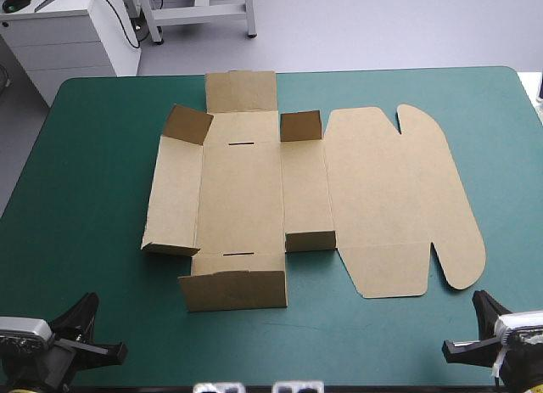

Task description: Fold the box

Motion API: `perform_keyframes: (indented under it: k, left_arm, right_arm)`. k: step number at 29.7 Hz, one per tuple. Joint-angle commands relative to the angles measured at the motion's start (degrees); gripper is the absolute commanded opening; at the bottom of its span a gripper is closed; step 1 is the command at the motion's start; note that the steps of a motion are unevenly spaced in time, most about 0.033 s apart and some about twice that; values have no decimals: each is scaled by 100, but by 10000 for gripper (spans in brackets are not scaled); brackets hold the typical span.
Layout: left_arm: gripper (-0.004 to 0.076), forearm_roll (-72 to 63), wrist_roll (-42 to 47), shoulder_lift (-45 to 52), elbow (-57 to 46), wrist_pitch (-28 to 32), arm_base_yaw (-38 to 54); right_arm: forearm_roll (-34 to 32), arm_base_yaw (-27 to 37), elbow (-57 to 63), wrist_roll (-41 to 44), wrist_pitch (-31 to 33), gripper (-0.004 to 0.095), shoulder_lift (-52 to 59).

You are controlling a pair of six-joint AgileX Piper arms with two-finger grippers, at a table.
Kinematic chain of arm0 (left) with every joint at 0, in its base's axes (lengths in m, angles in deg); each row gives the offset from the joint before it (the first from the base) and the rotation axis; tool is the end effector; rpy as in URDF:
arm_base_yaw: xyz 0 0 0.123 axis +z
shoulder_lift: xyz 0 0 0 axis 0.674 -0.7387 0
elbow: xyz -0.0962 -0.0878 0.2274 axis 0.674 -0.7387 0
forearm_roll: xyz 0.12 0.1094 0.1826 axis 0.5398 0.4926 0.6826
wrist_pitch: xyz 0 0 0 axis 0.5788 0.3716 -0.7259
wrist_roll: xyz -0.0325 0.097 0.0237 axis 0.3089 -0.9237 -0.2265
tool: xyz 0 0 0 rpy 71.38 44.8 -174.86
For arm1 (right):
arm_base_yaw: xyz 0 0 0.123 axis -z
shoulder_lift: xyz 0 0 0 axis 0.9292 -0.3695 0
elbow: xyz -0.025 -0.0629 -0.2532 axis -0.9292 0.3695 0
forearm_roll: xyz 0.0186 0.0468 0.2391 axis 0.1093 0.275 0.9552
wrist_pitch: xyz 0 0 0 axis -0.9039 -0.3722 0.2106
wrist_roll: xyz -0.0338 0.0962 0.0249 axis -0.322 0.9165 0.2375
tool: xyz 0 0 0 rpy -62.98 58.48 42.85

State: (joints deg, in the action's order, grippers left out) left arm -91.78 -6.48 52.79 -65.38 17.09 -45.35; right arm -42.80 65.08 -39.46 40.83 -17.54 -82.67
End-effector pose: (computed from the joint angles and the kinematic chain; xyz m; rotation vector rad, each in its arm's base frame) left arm 0.0382 -0.0133 0.2710 0.0603 1.8488 -0.1814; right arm 0.0410 0.0057 0.2678 -0.0515 1.8591 0.0867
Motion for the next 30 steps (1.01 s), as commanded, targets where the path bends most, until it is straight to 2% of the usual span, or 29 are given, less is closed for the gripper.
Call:
perform_keyframes:
  k: [1,6,14,18,22,30]
  left_arm:
    - [-8,-149,45,-24,123,443,-9]
    - [-8,-289,45,-676,417,408,-9]
    - [-8,-197,24,-2904,1979,43,-9]
    - [-8,-224,-286,-4086,2726,-226,-9]
    - [-2,-503,-856,-5056,3271,-824,-9]
    - [15,-755,-1247,-6197,3837,-992,222]
  right_arm:
    - [11,24,-134,-23,-433,-14,124]
    - [11,24,-134,-23,-446,-14,124]
    - [11,24,-102,-35,-511,-14,124]
    - [11,24,-102,-35,-511,-14,124]
    - [11,24,-102,-35,-511,-14,124]
    - [11,24,-102,-35,-511,-14,124]
